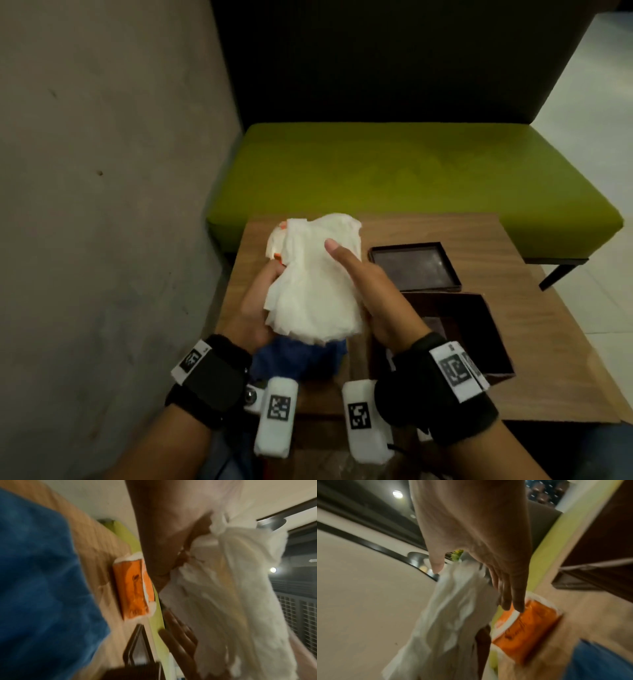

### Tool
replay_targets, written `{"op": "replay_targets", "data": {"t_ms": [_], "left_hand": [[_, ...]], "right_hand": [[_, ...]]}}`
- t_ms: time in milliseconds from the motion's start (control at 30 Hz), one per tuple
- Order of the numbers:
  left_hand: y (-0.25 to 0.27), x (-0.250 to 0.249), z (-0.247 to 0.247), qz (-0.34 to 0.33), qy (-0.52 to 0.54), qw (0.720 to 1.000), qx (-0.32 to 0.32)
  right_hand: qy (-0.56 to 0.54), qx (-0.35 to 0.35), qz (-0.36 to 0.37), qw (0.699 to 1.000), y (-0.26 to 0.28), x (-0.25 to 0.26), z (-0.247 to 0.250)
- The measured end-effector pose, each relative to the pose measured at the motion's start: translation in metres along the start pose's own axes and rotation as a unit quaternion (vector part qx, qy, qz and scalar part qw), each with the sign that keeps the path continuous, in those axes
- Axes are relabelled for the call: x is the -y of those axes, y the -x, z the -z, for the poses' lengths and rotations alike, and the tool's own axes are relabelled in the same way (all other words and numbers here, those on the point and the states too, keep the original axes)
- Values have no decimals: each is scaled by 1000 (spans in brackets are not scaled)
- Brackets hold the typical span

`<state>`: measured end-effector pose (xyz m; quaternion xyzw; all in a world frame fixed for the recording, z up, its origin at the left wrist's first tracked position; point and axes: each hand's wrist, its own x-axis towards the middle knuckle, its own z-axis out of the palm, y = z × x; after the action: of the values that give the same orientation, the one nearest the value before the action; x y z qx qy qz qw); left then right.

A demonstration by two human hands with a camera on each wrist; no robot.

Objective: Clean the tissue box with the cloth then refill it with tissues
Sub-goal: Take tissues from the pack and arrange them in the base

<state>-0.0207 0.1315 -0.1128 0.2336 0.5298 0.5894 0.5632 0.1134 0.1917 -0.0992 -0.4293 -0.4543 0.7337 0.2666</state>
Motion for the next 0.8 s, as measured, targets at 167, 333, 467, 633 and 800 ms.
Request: {"op": "replay_targets", "data": {"t_ms": [167,333,467,633,800], "left_hand": [[30,22,-25,61,92,994,-11],[41,30,-48,1,-51,998,-39],[49,35,-59,-54,-164,983,-62],[56,53,-82,-127,-255,950,-128],[64,68,-94,-91,-218,961,-144]], "right_hand": [[-74,-9,-74,994,25,-23,15],[-160,15,-79,984,47,-34,40],[-208,23,-56,976,58,-41,51],[-221,-30,-15,975,65,-41,57],[-187,-82,21,979,70,-44,57]]}}
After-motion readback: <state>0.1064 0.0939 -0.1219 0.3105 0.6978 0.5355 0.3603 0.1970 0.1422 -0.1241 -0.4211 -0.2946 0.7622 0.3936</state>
